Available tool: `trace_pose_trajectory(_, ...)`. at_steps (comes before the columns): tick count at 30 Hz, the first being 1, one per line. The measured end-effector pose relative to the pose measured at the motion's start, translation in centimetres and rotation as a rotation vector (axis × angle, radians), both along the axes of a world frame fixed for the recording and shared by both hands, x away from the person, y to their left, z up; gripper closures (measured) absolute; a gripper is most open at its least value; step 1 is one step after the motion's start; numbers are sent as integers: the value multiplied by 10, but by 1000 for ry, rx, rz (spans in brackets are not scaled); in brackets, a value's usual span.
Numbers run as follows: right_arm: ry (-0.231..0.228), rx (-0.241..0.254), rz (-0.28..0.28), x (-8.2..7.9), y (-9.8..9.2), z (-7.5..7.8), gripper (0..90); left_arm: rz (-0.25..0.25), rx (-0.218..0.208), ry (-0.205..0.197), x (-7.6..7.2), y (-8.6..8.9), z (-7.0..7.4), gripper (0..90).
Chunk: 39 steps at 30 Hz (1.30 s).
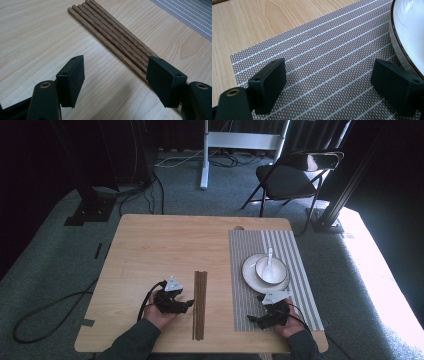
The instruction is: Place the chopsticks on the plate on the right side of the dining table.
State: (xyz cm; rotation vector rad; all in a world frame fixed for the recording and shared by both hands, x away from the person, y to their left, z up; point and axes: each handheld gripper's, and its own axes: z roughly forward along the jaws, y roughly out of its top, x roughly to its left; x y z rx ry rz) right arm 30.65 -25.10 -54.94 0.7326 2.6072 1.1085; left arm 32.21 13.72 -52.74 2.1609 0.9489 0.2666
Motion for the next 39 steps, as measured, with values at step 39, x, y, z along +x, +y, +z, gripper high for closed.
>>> trace_pose_trajectory(39, 0, 1, 0, 0, 0, 0, 123, -36, 59, 15, -5, -18, -8, 390)
